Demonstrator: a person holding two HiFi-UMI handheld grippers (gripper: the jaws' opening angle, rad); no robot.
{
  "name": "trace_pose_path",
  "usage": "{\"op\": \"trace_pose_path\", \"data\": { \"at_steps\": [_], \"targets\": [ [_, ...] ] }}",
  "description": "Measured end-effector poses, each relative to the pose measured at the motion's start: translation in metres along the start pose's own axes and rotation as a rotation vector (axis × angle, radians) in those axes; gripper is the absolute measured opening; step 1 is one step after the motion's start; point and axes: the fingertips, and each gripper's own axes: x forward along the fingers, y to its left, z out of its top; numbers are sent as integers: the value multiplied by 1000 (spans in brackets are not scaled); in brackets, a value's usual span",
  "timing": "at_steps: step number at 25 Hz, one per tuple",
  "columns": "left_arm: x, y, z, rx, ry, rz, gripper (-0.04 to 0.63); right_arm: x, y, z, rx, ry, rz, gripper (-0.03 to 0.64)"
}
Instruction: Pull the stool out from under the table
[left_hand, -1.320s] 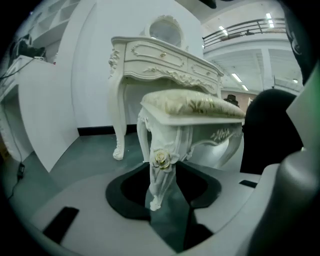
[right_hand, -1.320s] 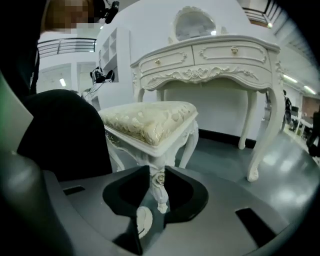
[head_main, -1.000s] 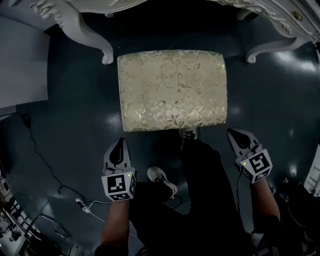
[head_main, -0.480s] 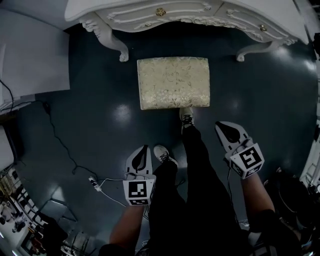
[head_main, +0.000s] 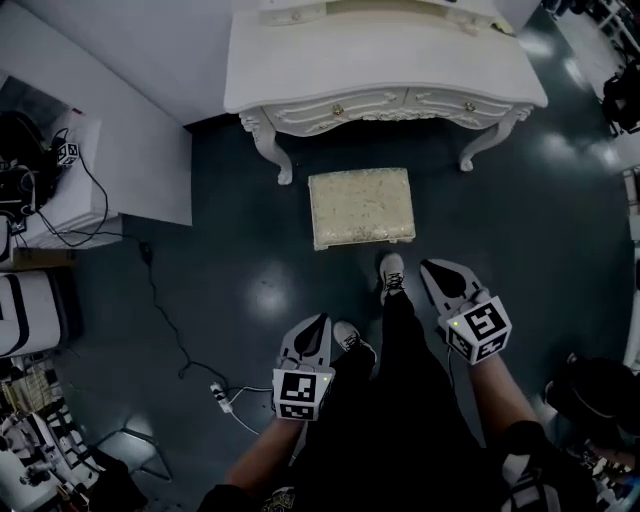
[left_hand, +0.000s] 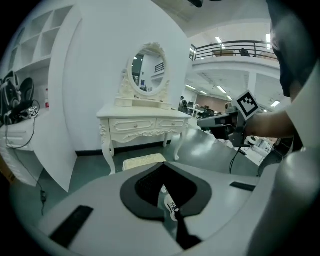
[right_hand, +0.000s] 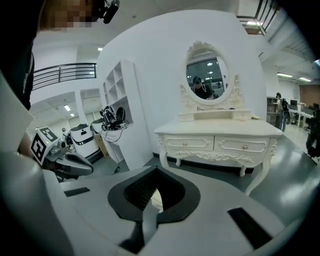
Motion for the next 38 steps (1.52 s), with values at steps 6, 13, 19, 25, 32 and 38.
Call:
{"op": "trace_pose_path", "data": {
  "at_steps": [6,13,19,25,32,38],
  "targets": [
    [-49,-41,28,37,-21,-24,8,-67,44,23,-2,-30,34,28],
    [-64,-81,70,-9,-62,35,8,-121,46,45,-22,-78,96,28],
    [-55,-131,76,-72,-71,76,8,-156,34,34,-62,-49,199,28],
    [-44,-184,76,-122,-66,81,8,-194,15,16,-50,-42,247,28],
    [-46,-246,79,-80,-84,87,8,-244,5,-5,-67,-47,289,28],
    [-47,-287,82,-69,-111,88,8,-276,5,-15,-99,-64,330,28]
  ]
}}
